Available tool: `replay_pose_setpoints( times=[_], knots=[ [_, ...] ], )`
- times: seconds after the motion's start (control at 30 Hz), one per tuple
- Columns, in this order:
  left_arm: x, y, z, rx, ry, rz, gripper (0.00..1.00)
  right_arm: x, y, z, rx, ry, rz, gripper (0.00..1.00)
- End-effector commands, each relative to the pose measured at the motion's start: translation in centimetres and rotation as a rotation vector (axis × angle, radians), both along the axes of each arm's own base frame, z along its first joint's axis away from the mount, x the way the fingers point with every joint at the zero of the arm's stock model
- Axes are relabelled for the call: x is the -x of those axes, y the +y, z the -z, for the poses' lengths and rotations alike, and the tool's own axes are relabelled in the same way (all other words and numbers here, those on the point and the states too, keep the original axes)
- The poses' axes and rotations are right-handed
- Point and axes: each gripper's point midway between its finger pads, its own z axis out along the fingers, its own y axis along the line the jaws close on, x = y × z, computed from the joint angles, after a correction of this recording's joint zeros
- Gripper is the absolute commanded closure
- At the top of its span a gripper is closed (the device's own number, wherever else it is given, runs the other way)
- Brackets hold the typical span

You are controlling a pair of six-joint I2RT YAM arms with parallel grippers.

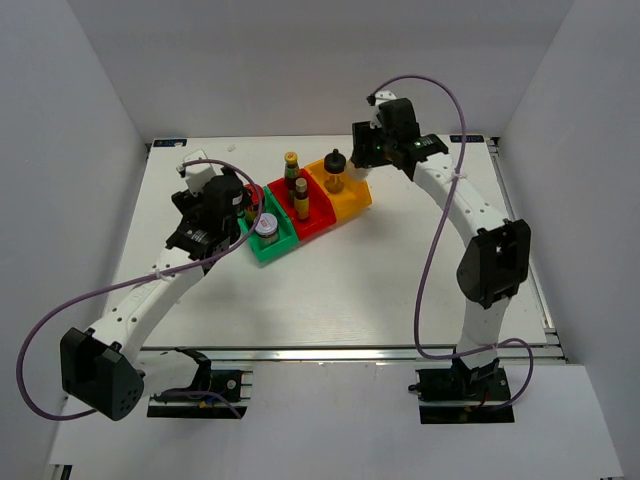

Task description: Organize the condiment bottles

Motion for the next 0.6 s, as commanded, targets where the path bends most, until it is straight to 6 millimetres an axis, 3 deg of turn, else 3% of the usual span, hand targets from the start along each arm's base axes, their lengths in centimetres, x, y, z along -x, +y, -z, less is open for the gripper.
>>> replay_pose_setpoints(
  times=[0.0, 0.2, 0.57],
  knots=[
    [0.3, 0.0, -0.6, 0.028, -0.021, 0.011, 0.02, -3.1, 2.7, -3.0, -0.077, -0.117, -0.052, 0.59],
    [0.4, 0.0, -0.5, 0.028, -0.015, 0.009, 0.02, -4.5, 4.7, -1.2, -0.096, -0.084, -0.072, 0.59],
    [0.5, 0.3, -0.1, 0.019, -0.008, -0.003, 0.02, -4.5, 5.7, 3.0, -0.032, -0.027, -0.100, 0.59]
  ],
)
